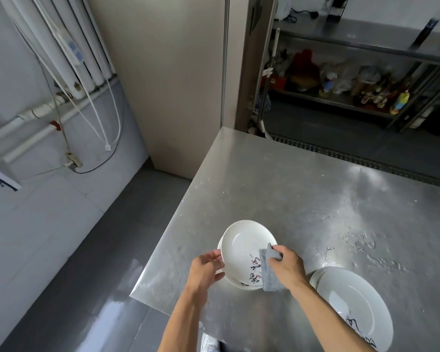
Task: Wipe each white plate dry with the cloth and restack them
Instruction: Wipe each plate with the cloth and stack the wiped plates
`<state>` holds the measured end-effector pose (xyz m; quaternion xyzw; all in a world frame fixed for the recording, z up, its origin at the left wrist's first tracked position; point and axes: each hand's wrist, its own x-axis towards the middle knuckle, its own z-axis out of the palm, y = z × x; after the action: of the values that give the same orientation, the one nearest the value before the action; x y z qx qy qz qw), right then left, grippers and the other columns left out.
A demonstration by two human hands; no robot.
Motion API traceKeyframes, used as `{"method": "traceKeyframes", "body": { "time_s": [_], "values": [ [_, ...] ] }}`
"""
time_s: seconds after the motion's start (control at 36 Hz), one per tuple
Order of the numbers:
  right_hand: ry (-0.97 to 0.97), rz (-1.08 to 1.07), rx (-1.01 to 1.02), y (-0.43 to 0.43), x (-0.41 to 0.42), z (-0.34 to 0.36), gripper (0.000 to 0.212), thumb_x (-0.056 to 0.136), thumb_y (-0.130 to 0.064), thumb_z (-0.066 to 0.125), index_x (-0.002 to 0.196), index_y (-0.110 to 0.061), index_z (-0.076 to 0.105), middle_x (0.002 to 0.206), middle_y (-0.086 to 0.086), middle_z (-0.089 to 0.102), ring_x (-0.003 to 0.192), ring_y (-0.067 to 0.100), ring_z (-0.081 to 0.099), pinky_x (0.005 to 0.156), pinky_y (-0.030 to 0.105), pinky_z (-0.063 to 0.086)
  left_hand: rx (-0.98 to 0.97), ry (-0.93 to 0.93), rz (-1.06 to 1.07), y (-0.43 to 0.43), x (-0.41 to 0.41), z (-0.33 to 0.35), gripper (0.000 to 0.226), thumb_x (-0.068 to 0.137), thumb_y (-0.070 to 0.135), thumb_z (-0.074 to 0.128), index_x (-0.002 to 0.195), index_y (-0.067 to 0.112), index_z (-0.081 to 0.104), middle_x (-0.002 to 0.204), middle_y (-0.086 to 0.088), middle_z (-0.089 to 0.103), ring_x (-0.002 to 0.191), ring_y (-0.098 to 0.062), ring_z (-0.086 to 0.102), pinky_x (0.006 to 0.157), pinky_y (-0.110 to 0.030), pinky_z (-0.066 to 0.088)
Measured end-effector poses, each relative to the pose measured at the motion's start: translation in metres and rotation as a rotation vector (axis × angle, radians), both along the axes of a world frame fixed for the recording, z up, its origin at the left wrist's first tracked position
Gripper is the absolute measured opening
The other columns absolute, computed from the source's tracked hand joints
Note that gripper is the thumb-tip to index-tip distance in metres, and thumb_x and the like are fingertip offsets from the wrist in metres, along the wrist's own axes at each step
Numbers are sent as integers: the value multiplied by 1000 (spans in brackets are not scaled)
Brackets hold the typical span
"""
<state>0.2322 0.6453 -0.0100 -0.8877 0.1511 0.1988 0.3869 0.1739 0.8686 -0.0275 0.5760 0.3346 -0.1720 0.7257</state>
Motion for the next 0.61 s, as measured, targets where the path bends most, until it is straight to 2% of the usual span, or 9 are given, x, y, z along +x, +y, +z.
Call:
{"method": "traceKeyframes", "body": {
  "time_s": [0.08, 0.17, 0.28, 0.36, 0.47, 0.56, 0.61],
  "values": [
    [8, 25, -3, 0, 2, 0, 42, 91, -8, 58, 133, -15, 63, 121, 4, 67, 96, 16, 55, 81, 20, 40, -31, -25, 9, 0, -1, 1, 26, 93, 0, 64, 118, 2, 71, 97, -5, 77, 88, -13, 72, 80, -27, 58],
    [14, 33, -2, 0, 3, 2, 43, 91, -8, 58, 134, -15, 62, 127, 5, 66, 100, 16, 55, 83, 19, 39, -106, -50, 19, -1, -3, 2, 31, 92, 2, 67, 123, 1, 64, 101, -11, 76, 90, -19, 73, 79, -27, 60],
    [18, 46, 3, -1, 4, 1, 43, 91, -8, 59, 134, -14, 62, 126, 5, 65, 99, 15, 54, 82, 20, 39, -251, -32, 28, -6, -4, 3, 34, 100, -5, 49, 131, 10, 53, 92, -15, 73, 90, -33, 70, 89, -45, 62],
    [21, 50, 15, -2, 4, 0, 42, 91, -8, 59, 133, -15, 62, 124, 5, 65, 100, 16, 55, 82, 21, 41, -329, -38, 57, -14, -8, 4, 36, 103, -5, 45, 132, 15, 49, 92, -14, 74, 90, -39, 71, 83, -50, 62],
    [10, 67, 8, -4, 4, 0, 42, 91, -8, 58, 132, -15, 62, 119, 3, 63, 98, 16, 54, 82, 19, 40, -286, -81, 61, -24, -13, 9, 37, 103, -7, 49, 132, 16, 43, 109, -14, 74, 96, -42, 73, 81, -52, 62],
    [-9, 37, -16, -5, 3, -1, 38, 91, -9, 58, 128, -18, 64, 117, 5, 43, 91, 22, 57, 86, 19, 41, -241, -107, 46, -29, -15, 12, 44, 103, -7, 49, 136, 21, 44, 124, -16, 71, 100, -40, 73, 83, -51, 63],
    [-26, 12, -11, -4, 1, 0, 35, 91, -11, 60, 123, -21, 64, 116, 5, 35, 86, 20, 57, 88, 19, 41, -227, -117, 36, -31, -16, 14, 52, 103, -7, 48, 139, 29, 47, 126, -13, 72, 105, -40, 74, 83, -50, 63]
  ]
}}
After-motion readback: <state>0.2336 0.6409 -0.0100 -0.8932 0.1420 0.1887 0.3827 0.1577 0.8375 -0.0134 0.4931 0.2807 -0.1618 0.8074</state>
